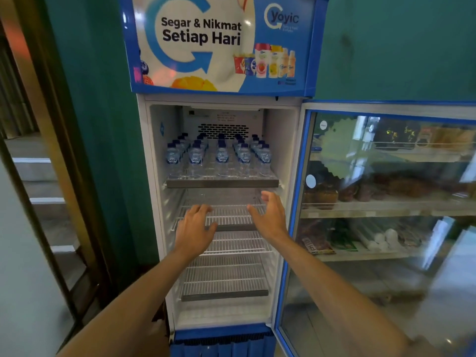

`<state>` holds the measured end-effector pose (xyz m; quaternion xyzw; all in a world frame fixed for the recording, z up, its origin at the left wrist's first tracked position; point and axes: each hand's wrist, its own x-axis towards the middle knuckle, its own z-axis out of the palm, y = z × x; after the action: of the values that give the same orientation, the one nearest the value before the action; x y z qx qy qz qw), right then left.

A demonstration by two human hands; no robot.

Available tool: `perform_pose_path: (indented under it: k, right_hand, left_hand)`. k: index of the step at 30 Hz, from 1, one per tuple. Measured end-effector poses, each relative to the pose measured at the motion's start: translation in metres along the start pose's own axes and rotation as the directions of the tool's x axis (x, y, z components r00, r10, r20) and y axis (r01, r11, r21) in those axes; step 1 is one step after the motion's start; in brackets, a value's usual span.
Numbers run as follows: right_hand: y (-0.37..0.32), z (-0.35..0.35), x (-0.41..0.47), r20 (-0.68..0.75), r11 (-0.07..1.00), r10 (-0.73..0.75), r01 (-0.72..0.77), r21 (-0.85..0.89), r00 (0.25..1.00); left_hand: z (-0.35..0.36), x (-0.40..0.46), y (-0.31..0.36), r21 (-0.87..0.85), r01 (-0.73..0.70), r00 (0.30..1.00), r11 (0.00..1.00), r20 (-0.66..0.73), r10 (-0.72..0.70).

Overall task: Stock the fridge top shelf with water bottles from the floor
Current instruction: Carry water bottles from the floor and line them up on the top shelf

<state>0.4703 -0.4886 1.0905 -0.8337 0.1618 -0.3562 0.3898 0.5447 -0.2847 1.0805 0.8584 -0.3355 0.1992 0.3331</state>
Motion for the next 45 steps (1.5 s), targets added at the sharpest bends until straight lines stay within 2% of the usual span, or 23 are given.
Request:
perform_pose_path:
  k: [6,15,19,26,33,38,45]
  right_hand:
    - [0.003,0.056,0.064,0.0,0.999,0.012,-0.012,-0.05,1.0]
    - [0.013,0.119,0.15,-0.109,0.984,0.105,-0.119,-0.135,0.989]
    - [0.025,0.13,0.181,-0.148,0.975,0.145,-0.167,-0.148,0.978]
    - [0.048,0.152,0.232,-0.149,0.96,0.209,-0.232,-0.157,0.966]
    - [0.065,0.171,0.268,-0.158,0.95,0.265,-0.286,-0.127,0.951]
    - [0.075,0.175,0.276,-0.198,0.952,0.246,-0.275,-0.135,0.949]
    - [0.081,0.172,0.279,-0.174,0.96,0.224,-0.248,-0.13,0.959]
  left_hand:
    - [-0.001,0.059,-0.069,0.051,0.039,0.999,0.998,0.004,-0.039]
    - [0.015,0.139,-0.167,0.065,0.075,0.995,0.995,0.056,-0.078]
    - [0.025,0.161,-0.19,0.091,0.009,0.998,0.996,0.065,-0.015]
    - [0.051,0.208,-0.206,0.103,0.01,0.997,0.995,0.074,-0.018]
    - [0.076,0.228,-0.204,0.15,-0.081,0.994,0.985,0.087,0.069]
    - [0.088,0.236,-0.202,0.141,-0.097,0.993,0.985,0.085,0.086]
    - [0.097,0.237,-0.195,0.167,-0.056,0.998,0.984,0.025,0.052]
